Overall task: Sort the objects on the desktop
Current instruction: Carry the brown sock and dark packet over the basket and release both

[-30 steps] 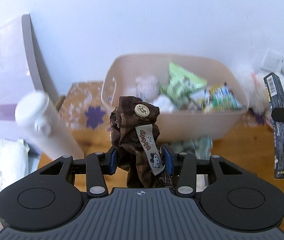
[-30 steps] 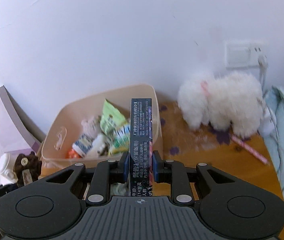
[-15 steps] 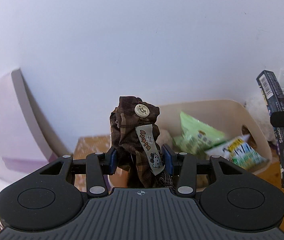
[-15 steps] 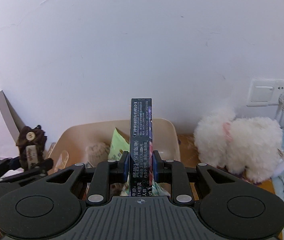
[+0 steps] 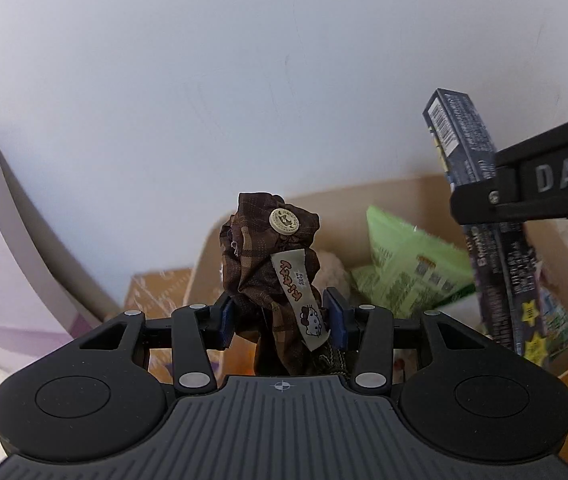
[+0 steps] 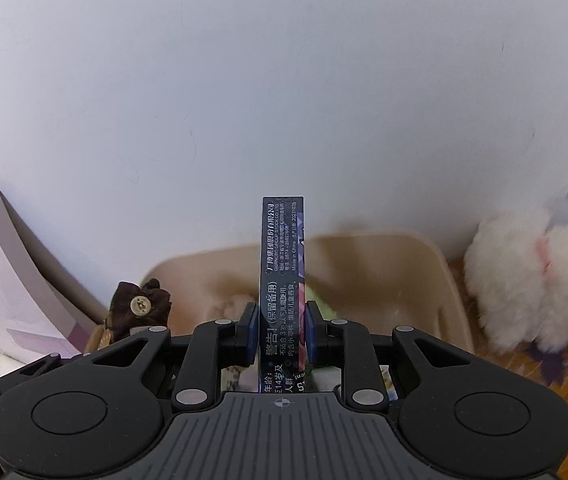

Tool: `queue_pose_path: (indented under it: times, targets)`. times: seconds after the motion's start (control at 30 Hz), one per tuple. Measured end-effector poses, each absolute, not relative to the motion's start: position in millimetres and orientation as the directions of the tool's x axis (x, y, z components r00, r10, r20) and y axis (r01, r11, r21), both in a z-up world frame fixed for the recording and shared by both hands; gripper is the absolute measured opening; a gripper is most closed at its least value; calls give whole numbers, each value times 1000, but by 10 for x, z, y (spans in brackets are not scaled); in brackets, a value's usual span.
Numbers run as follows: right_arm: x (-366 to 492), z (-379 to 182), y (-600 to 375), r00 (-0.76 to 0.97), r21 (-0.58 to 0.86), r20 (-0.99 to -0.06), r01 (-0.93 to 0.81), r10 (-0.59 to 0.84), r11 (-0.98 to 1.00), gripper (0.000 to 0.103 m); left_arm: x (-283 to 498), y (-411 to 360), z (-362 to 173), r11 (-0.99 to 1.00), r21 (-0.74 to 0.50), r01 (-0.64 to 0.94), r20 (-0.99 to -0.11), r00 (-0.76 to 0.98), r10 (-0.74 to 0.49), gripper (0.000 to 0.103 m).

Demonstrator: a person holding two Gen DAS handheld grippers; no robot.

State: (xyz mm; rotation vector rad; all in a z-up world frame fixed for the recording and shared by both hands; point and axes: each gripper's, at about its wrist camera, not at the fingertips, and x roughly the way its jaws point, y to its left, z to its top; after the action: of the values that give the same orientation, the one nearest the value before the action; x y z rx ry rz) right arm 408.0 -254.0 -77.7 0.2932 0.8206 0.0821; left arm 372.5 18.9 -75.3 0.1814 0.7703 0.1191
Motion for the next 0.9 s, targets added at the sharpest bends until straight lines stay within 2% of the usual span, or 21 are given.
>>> queue_pose_path:
  times: [0.2, 0.3, 0.43, 0.47, 0.63, 0.73, 0.9]
  targets:
    - [4136, -977, -2586, 646, 287, -742, 64, 179, 956, 24, 3748, 223, -872, 981, 193, -14, -697, 702, 147, 49]
    - [4102, -986, -2627, 649, 280, -740, 57, 178, 958, 40, 3705, 206, -871, 985, 174, 5, -702, 702, 121, 52]
    - [3992, -908, -2686, 682, 274, -709, 34, 178, 961, 66, 3722, 181, -837, 984, 178, 10, -689, 716, 117, 73]
    - [3961, -883, -2697, 691, 274, -700, 26, 180, 961, 67, 3712, 182, -822, 984, 179, 10, -683, 721, 117, 75]
    - [3634, -754, -2762, 744, 223, -648, -14, 159, 975, 93, 3590, 196, -714, 982, 187, 14, -669, 734, 117, 78]
    - [3475, -717, -2867, 786, 185, -601, -40, 145, 982, 102, 3445, 220, -632, 982, 188, 27, -649, 754, 104, 81]
    - [3146, -779, -3002, 807, 133, -577, -62, 128, 989, 103, 3208, 275, -572, 977, 209, 38, -627, 772, 104, 81]
